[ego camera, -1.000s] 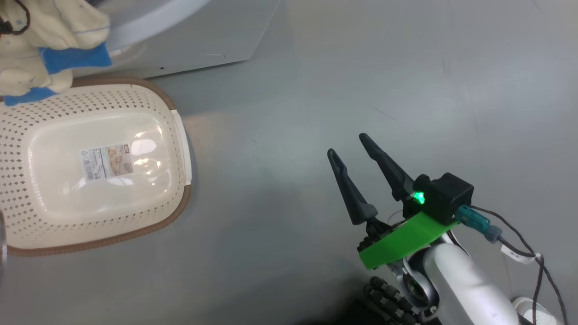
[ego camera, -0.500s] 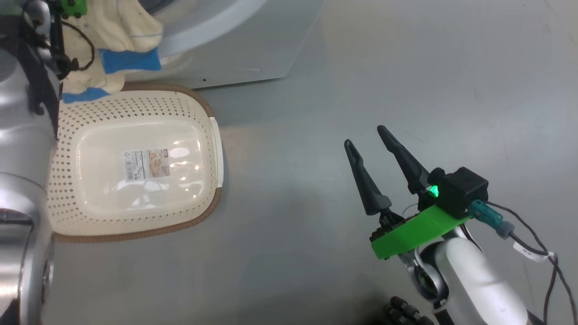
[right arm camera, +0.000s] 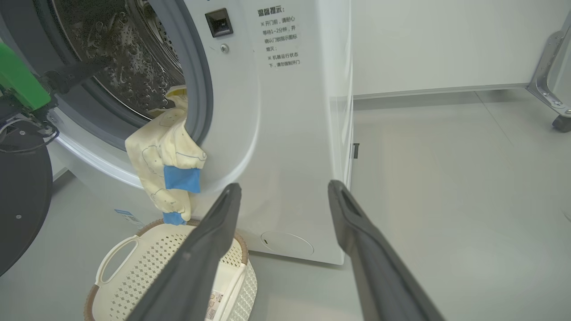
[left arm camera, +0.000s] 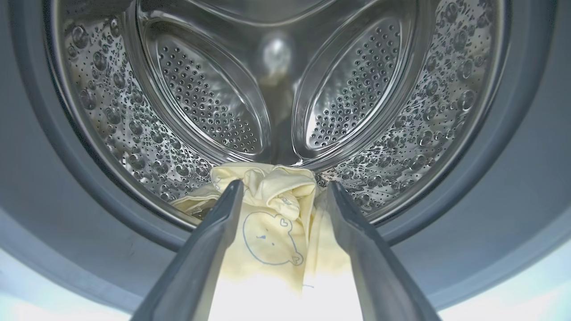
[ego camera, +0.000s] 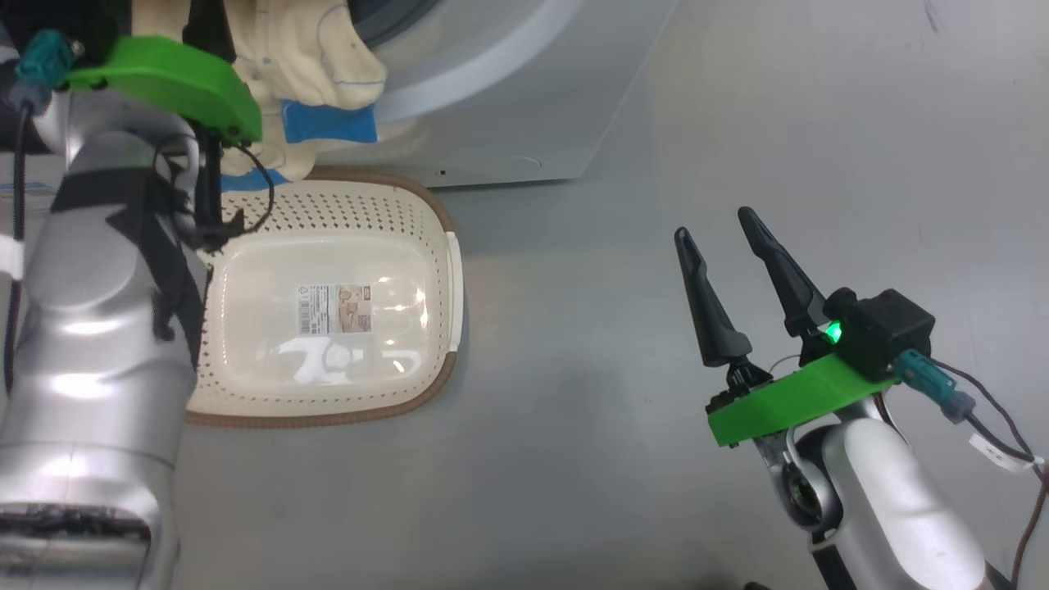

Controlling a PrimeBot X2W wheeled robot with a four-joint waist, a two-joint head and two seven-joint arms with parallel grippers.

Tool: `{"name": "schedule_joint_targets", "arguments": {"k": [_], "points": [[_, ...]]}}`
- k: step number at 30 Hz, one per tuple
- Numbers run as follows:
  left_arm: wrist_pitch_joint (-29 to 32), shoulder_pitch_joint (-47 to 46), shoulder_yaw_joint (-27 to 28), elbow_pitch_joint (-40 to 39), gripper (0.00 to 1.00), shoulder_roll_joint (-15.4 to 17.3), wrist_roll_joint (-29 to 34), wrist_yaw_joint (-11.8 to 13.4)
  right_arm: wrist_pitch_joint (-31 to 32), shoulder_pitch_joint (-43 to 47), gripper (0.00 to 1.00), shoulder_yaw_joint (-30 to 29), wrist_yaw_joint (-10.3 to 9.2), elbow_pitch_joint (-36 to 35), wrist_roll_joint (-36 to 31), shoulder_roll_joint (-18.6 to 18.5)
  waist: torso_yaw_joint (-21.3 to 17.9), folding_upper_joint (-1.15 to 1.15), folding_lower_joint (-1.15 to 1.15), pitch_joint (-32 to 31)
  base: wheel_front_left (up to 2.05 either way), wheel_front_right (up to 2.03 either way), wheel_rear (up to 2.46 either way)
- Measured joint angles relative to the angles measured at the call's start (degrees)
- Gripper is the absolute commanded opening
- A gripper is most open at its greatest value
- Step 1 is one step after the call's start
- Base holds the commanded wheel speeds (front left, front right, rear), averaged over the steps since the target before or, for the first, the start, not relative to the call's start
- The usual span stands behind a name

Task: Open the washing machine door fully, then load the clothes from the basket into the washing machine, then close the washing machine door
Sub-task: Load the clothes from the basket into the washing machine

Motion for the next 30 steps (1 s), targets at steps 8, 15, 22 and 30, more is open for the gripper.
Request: {"name": "schedule_joint_targets", "arguments": {"k": [8,15,22,30], "points": [[-0.2,21.5,-0.4,-19.3,1.00,0.0,1.9,-0.1,0.0,0.8,1.00,-1.0,0.00,0.0,-0.3,0.0,1.8,0.00,0.00,-2.4,0.00,0.00,0.00],[-0.2,33.0,-0.3,-31.6,1.00,0.0,3.9,0.0,0.0,1.6,1.00,-1.4,0.00,0.2,-1.4,0.0,3.0,0.00,0.00,-3.8,0.00,0.00,0.00],[-0.2,40.2,1.4,-38.4,1.00,-0.2,4.4,-0.1,0.0,2.3,1.00,-1.3,0.00,0.5,-1.8,0.0,3.3,0.00,0.00,-5.5,0.00,0.00,0.00],[-0.2,48.7,4.8,-42.2,1.00,-0.6,5.2,-0.6,0.0,3.4,1.00,-1.1,0.00,0.5,-2.1,-0.1,2.5,0.00,0.00,-7.4,0.00,0.00,0.00]]}}
